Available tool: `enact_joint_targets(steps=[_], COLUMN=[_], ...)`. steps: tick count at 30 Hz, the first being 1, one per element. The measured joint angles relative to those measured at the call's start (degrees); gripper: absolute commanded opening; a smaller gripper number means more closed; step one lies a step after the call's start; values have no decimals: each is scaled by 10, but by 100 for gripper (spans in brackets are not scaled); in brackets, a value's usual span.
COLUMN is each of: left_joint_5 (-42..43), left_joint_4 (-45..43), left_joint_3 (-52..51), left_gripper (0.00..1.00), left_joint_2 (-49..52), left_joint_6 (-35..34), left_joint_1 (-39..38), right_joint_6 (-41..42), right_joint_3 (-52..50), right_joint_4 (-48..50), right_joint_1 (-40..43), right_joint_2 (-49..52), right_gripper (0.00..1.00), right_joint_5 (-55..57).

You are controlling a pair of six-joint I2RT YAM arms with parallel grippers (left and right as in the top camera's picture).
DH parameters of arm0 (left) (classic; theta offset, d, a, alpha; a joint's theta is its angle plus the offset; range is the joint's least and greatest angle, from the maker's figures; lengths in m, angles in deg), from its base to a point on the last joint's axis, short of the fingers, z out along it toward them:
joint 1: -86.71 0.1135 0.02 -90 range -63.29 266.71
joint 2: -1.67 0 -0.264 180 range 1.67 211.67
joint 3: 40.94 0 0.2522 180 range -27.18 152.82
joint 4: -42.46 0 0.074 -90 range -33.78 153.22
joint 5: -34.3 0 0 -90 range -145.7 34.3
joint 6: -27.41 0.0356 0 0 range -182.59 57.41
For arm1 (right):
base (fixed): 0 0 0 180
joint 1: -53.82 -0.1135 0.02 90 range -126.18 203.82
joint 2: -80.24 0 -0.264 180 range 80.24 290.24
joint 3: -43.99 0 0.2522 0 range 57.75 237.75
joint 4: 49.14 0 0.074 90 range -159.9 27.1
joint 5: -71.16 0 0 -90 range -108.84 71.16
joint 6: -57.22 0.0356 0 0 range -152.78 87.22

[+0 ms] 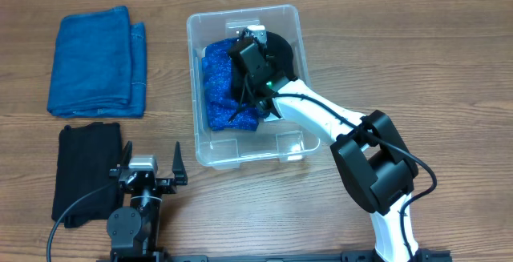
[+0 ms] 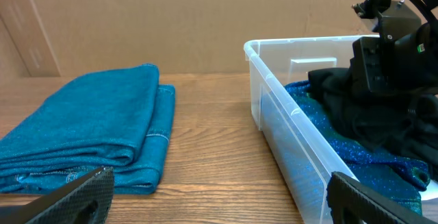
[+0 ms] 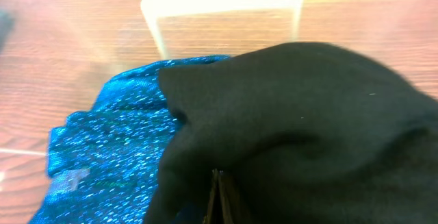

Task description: Pack container

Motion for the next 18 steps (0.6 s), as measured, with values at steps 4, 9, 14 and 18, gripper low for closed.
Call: enact_joint_targets(steps=[4, 9, 14, 18], left_joint_5=[0, 0, 0, 0], left_joint_4=[0, 0, 0, 0], left_joint_3=[0, 0, 0, 0], left_gripper=[100, 100, 100, 100], left_joint_2=[0, 0, 0, 0], left_joint_6=[0, 0, 0, 0], left_joint_1=[0, 0, 0, 0], right_joint_6=[-23, -38, -32, 10], right_joint_3=[0, 0, 14, 0], right_joint_4=[-8, -49, -133, -179], right_joint_1=[-3, -3, -2, -2], right_joint_2=[-12, -87, -170, -175], right_gripper=[5, 5, 5, 5], right_joint_5=[34, 49, 23, -30])
